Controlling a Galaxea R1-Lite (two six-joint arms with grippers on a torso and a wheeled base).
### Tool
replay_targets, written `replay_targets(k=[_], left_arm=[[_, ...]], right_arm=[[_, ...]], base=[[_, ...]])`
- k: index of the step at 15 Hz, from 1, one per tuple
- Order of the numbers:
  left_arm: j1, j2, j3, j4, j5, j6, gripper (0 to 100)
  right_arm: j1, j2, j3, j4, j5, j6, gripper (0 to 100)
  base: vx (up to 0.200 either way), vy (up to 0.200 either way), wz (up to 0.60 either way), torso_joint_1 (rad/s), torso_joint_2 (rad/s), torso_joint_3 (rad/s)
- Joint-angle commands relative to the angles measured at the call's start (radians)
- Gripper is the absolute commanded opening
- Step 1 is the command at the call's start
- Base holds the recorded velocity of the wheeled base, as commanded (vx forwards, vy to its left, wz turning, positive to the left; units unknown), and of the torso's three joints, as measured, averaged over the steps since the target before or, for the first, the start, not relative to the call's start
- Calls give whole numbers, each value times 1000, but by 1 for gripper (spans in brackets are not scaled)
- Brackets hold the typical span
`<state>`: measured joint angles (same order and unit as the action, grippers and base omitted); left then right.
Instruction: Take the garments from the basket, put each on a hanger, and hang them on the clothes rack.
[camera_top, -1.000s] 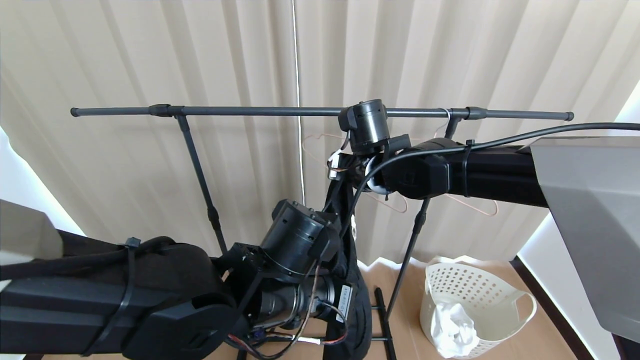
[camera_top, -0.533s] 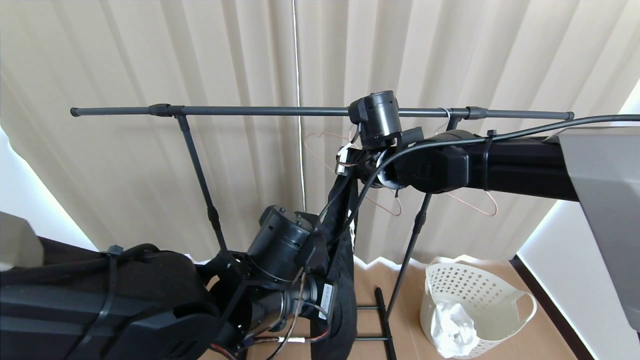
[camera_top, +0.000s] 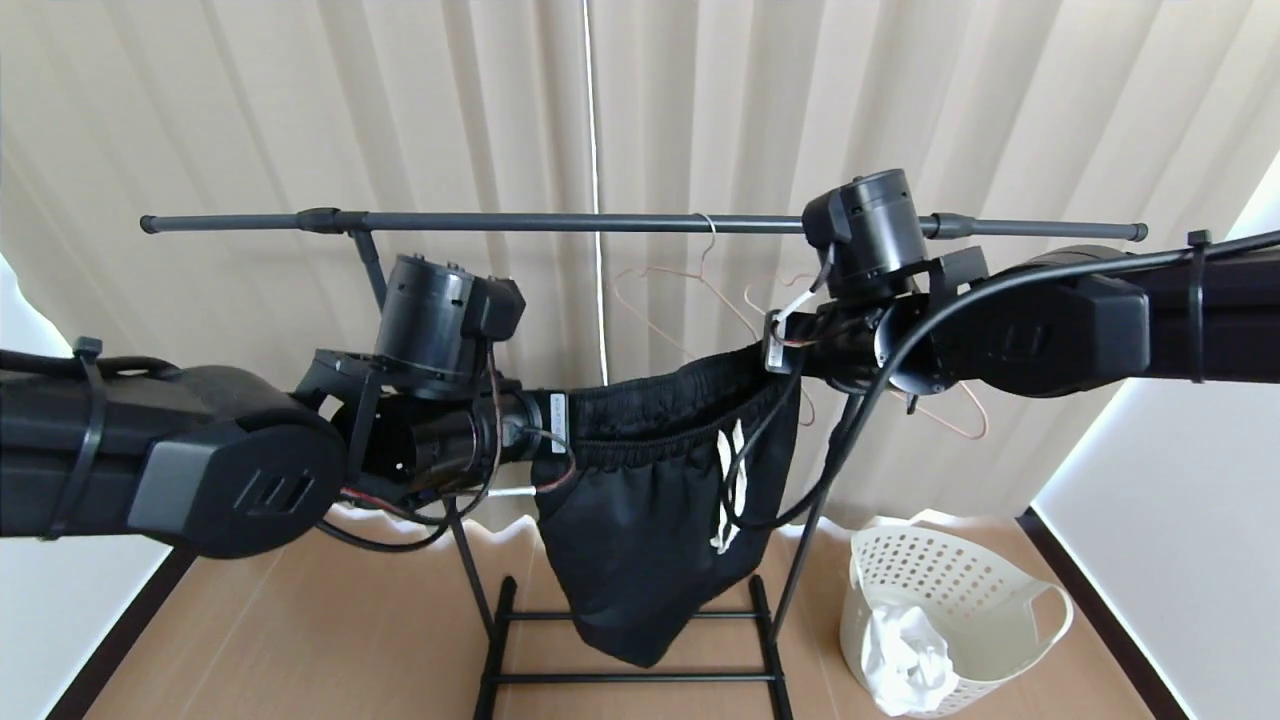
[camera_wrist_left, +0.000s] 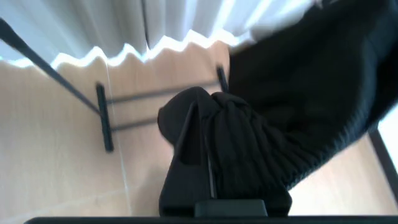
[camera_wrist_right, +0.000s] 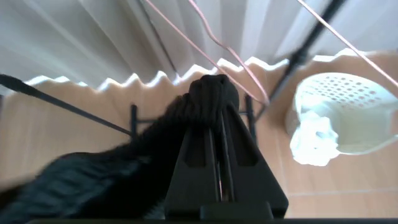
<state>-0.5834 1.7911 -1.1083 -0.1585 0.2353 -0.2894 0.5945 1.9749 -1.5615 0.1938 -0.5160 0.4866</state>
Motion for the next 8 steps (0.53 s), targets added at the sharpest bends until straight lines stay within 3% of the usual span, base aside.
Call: replay_targets(k=[1, 4, 8], left_arm=[[30, 14, -62, -1, 1, 1, 0], [14, 34, -58, -6, 45, -11, 0], [-1, 77, -48, -116, 62, -13, 0]], right_arm=[[21, -97, 118, 1, -30, -28, 0], [53, -134, 202, 4, -56, -80, 0], [56, -116, 245, -4, -55, -109, 0]], base=[[0, 0, 0, 0, 0, 0], [0, 0, 0, 0, 0, 0], [0, 0, 0, 0, 0, 0]])
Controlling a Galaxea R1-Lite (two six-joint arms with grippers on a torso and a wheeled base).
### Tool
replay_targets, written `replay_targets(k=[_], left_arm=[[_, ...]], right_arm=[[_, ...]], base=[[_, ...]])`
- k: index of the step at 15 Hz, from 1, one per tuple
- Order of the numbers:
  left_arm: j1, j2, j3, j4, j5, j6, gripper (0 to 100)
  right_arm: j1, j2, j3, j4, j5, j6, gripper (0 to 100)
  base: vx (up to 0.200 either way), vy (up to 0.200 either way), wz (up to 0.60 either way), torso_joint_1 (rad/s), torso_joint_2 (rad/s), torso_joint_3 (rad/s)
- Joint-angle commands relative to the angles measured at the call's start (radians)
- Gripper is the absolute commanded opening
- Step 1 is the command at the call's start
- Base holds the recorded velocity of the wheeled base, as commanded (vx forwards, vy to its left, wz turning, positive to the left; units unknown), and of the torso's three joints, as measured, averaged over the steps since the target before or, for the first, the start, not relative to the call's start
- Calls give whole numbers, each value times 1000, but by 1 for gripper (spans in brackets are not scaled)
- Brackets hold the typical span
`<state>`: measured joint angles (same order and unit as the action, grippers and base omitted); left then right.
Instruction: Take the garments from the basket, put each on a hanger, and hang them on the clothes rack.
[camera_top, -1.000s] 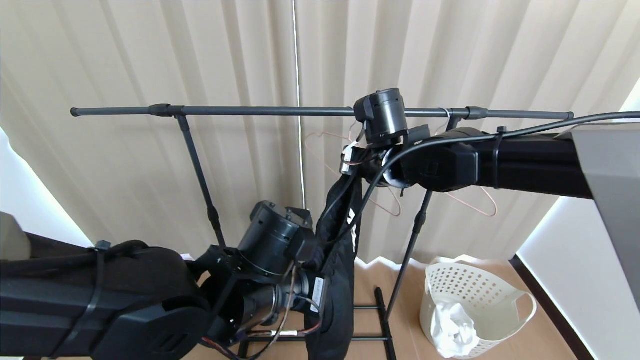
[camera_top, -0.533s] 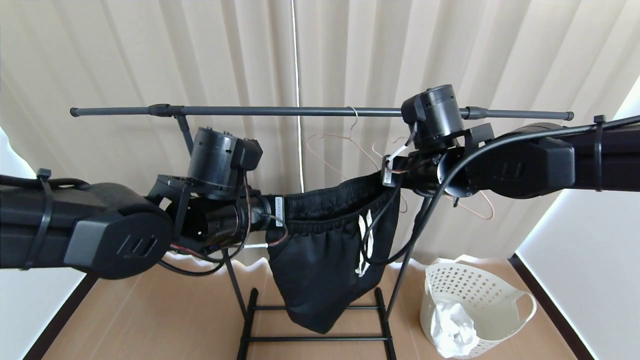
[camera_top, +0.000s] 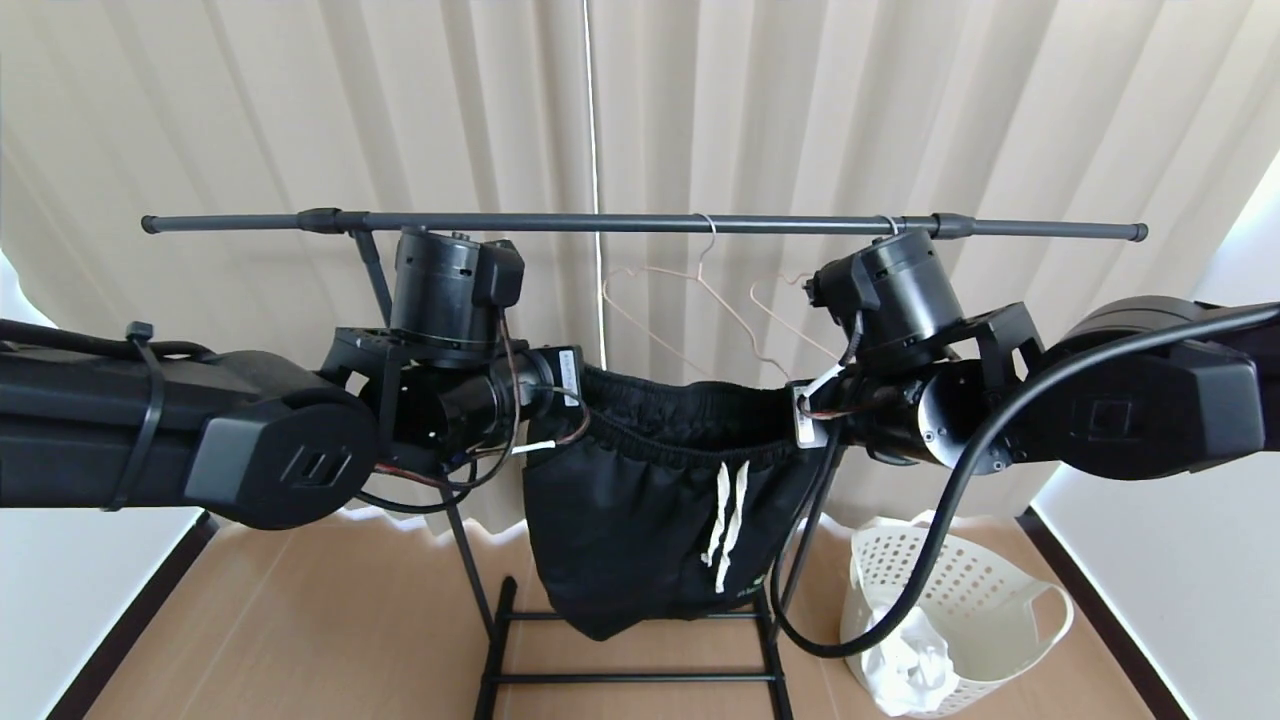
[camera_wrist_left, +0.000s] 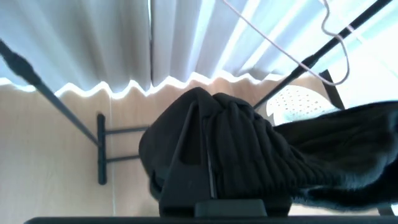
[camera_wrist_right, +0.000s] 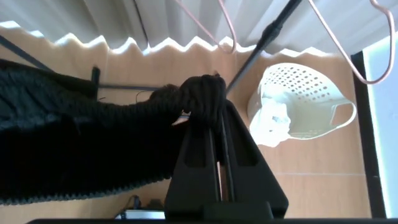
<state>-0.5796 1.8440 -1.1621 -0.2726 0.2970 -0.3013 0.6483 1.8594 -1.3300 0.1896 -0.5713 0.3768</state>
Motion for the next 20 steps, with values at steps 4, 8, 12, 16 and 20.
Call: replay_targets(k=[4, 8, 12, 16, 20], left_arm=[[-42, 18, -1, -10, 14, -36, 0], [-49, 14, -2, -50, 30, -48, 0], [-69, 15, 1, -74, 51, -64, 0], [-86, 18, 4, -74, 62, -65, 0], [-66, 38, -2, -76, 109, -62, 0]], right_arm=[[-1, -42, 163, -67, 68, -147, 100], [-2, -83, 361, -246, 197, -337, 100], [-45, -143, 563, -452, 510, -523, 100], [-95, -160, 635, -558, 728, -546, 100], [-164, -192, 657, -624, 854, -567, 100]], base=[[0, 0, 0, 0, 0, 0], [0, 0, 0, 0, 0, 0], [0, 0, 0, 0, 0, 0], [0, 0, 0, 0, 0, 0], [0, 0, 0, 0, 0, 0]])
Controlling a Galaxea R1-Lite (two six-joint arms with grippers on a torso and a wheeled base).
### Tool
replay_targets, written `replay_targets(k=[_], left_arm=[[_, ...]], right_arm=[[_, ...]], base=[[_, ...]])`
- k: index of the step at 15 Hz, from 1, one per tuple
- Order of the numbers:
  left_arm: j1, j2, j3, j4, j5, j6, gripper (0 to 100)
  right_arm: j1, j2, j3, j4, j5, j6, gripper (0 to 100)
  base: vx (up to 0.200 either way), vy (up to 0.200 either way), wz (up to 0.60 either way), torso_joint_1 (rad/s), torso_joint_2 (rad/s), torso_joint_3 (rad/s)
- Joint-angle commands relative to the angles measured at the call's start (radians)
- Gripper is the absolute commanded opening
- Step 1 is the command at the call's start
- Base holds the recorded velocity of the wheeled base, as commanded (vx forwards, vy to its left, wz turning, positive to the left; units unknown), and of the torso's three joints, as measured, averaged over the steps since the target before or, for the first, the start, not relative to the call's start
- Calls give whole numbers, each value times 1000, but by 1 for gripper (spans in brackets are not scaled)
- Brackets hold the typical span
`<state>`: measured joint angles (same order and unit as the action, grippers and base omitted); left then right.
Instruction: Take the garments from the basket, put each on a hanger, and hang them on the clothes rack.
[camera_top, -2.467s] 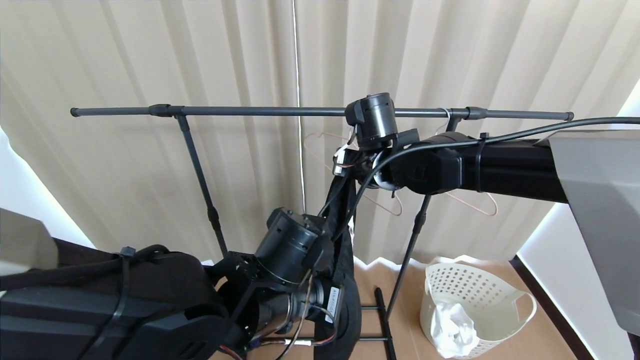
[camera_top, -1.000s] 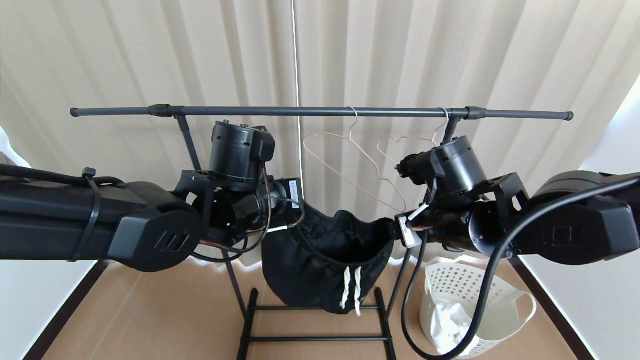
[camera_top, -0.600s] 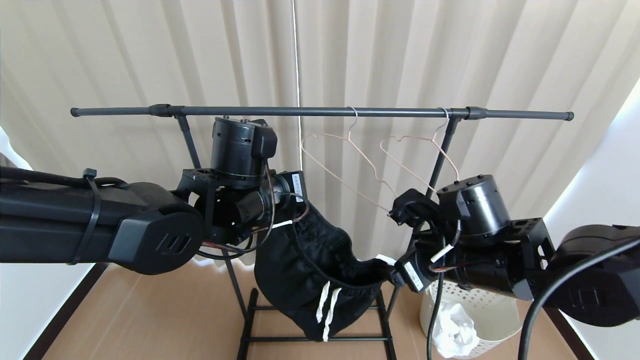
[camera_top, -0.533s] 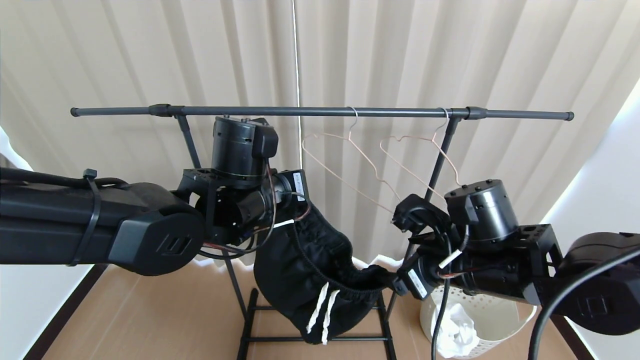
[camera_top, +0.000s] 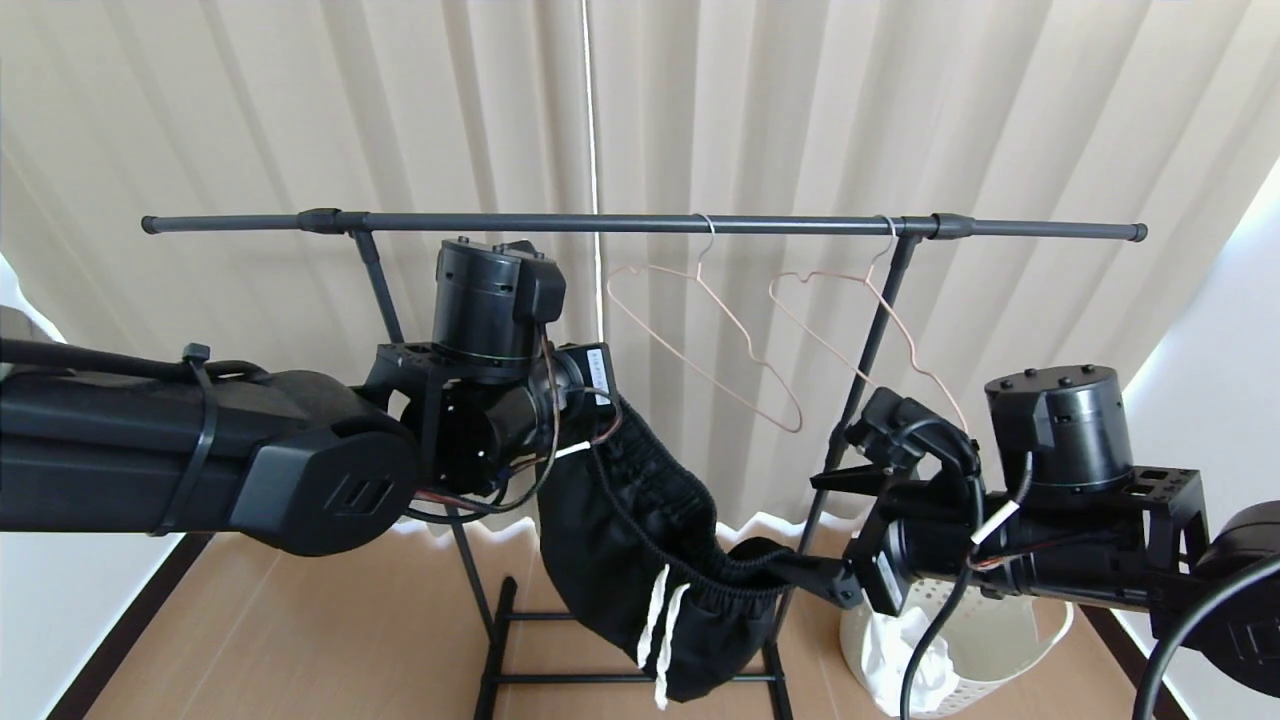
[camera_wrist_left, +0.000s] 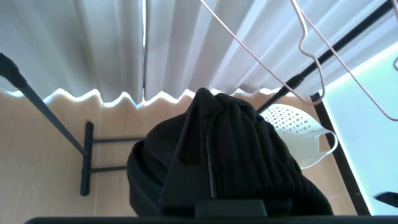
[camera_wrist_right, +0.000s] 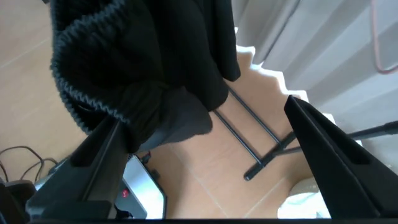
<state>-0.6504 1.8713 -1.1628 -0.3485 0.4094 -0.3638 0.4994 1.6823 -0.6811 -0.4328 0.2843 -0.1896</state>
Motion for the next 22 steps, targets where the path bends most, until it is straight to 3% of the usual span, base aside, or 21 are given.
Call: replay_targets(k=[1, 5, 8, 13, 19, 22], left_arm=[[8, 26, -5, 0, 25, 0, 0], [6, 60, -6, -43, 59, 9, 0], [5, 68, -6, -44, 60, 9, 0], [9, 91, -11, -63, 77, 11, 0], [21, 131, -15, -119, 157, 52, 0], [25, 155, -18, -125, 198, 62, 0]], right_arm=[[-25, -39, 21, -9, 46, -1, 100], [-44, -70, 28, -14, 102, -1, 100], [-74, -96, 35, -14, 279, 5, 100], [-113, -96, 37, -14, 339, 4, 100], [-137, -119, 38, -14, 388, 5, 100], [-183, -142, 41, -6, 510, 5, 100]], base=[[0, 0, 0, 0, 0, 0], [0, 0, 0, 0, 0, 0], [0, 0, 0, 0, 0, 0], [0, 0, 0, 0, 0, 0], [0, 0, 0, 0, 0, 0], [0, 0, 0, 0, 0, 0]])
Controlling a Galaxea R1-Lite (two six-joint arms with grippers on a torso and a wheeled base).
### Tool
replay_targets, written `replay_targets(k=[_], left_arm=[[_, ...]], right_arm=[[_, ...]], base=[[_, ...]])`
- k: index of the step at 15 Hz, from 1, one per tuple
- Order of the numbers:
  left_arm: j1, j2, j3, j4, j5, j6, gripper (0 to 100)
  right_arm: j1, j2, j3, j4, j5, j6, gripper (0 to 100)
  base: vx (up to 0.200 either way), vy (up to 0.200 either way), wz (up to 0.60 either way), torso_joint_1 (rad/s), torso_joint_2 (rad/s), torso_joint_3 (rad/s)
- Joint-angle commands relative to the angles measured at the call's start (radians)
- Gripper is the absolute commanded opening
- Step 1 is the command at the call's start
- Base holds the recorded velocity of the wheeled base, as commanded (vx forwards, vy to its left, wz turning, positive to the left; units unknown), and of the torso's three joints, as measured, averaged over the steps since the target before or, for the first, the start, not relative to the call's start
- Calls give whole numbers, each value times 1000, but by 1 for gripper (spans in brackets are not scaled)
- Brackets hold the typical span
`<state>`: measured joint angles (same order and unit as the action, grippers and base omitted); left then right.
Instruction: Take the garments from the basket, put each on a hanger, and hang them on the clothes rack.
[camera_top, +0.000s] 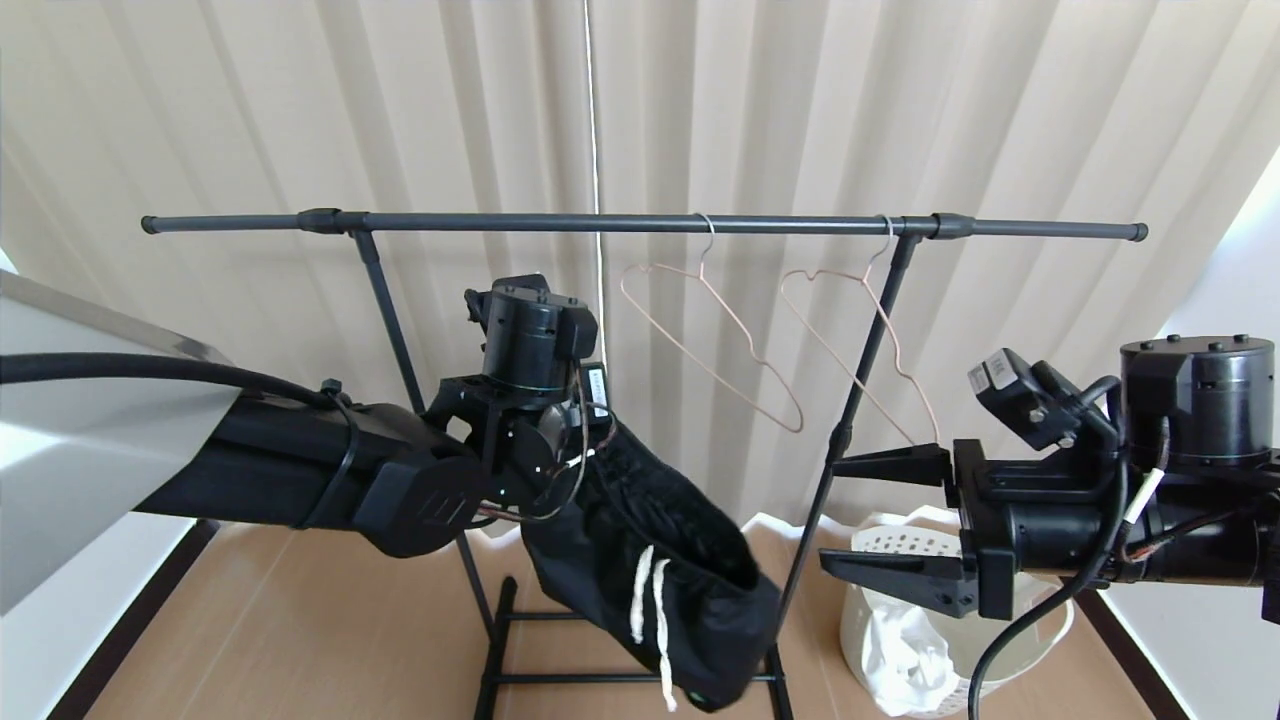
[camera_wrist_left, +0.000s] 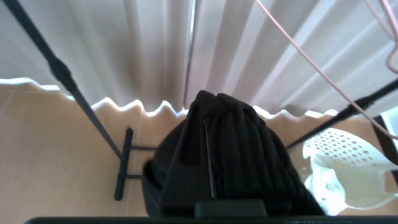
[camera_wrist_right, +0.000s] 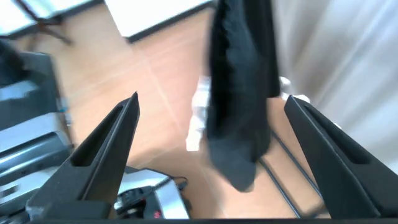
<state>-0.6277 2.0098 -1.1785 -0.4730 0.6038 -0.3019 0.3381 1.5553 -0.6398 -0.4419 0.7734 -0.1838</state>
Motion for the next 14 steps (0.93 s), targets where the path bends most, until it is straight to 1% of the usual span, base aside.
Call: replay_targets(k=[1, 4, 5, 6, 7, 8, 9, 10, 11, 12, 13, 14], left_arm=[[2, 17, -1, -12, 2, 0, 0], [-10, 14, 25, -53, 1, 17, 0], [-17, 10, 42, -85, -1, 30, 0], [-21, 9, 45, -93, -1, 37, 0], [-30, 3, 51, -93, -1, 38, 0], [-40, -3, 57, -95, -1, 38, 0], [-43, -5, 57, -95, -1, 38, 0], [-44, -5, 60, -95, -1, 37, 0], [-52, -11, 60, -95, -1, 37, 0], [-61, -13, 63, -95, -1, 35, 0], [-69, -19, 68, -95, -1, 35, 0], [-80, -22, 73, -98, -1, 33, 0]], right_arm=[[-25, -11, 0, 3, 32, -3, 100], [-25, 5, -3, 2, 17, -5, 100], [-8, 37, -12, -6, -46, -6, 100], [24, 63, -20, -8, -106, -5, 100], [71, 88, -27, -9, -186, -3, 100], [122, 120, -29, -40, -272, -2, 100], [157, 149, -24, -81, -318, 1, 100], [182, 178, -18, -124, -347, 6, 100], [226, 244, -15, -208, -419, 43, 100], [252, 282, -18, -253, -471, 67, 100], [259, 316, -18, -296, -510, 83, 100], [259, 347, -18, -328, -517, 84, 100]], base=[[0, 0, 0, 0, 0, 0], [0, 0, 0, 0, 0, 0], [0, 0, 0, 0, 0, 0], [0, 0, 0, 0, 0, 0], [0, 0, 0, 0, 0, 0], [0, 0, 0, 0, 0, 0], [0, 0, 0, 0, 0, 0], [0, 0, 0, 0, 0, 0], [0, 0, 0, 0, 0, 0], [0, 0, 0, 0, 0, 0], [0, 0, 0, 0, 0, 0], [0, 0, 0, 0, 0, 0]])
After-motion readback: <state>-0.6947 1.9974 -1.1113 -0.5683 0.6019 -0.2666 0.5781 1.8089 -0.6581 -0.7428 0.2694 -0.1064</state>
